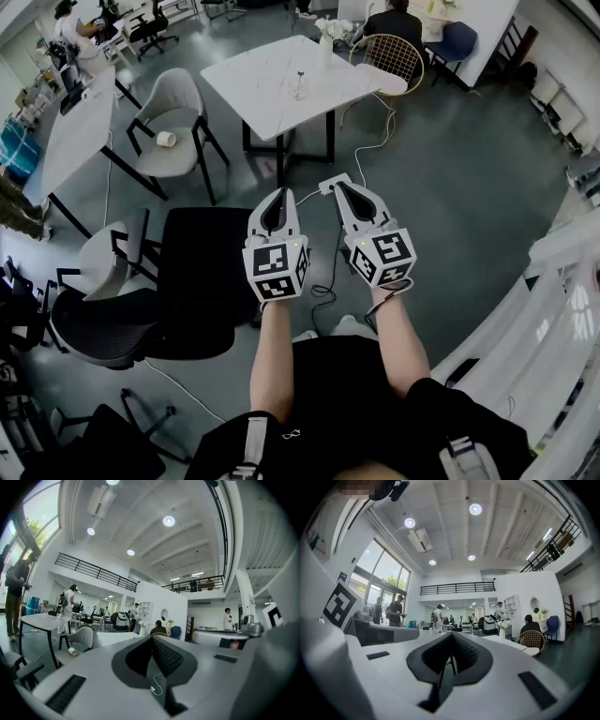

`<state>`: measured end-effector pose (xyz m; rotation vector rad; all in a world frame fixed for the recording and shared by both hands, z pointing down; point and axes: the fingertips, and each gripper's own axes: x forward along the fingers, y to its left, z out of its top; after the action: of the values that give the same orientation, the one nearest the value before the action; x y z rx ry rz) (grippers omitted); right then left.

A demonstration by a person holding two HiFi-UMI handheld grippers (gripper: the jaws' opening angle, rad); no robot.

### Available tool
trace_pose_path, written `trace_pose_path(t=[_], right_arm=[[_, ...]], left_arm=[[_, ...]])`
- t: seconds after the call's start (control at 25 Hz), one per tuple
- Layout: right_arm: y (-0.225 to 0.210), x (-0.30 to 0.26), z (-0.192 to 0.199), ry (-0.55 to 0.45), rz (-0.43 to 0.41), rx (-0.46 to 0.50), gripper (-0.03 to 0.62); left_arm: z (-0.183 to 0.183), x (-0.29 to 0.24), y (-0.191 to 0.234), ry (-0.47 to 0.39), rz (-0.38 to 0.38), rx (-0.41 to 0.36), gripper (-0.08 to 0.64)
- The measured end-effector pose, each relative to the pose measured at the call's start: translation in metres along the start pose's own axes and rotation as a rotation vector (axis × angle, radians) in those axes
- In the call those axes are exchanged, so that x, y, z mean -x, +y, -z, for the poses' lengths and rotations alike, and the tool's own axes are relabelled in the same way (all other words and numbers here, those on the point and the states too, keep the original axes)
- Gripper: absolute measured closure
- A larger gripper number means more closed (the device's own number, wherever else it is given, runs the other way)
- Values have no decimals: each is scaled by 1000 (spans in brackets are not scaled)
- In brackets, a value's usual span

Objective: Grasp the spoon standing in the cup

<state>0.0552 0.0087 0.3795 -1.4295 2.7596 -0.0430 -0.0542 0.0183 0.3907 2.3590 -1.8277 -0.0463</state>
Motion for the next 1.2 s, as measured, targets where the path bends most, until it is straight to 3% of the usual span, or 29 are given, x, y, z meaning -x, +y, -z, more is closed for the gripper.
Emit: trace_pose_path(t=[0.24,0.56,0.84,1.2], right_arm=[[-4,2,-7,-53,23,-39,586],[-24,8,-6,-39,80,-52,586],[-22,-3,-8,-42,84,28,586],[-52,-28,-28,-122,93,4,586]], left_arm=[[1,2,5,0,-3,12,545],[0,4,14,4,-23,20,545],[0,5,28,17,-45,-7,545],[-25,-22,33,-48,-14,-34,545]])
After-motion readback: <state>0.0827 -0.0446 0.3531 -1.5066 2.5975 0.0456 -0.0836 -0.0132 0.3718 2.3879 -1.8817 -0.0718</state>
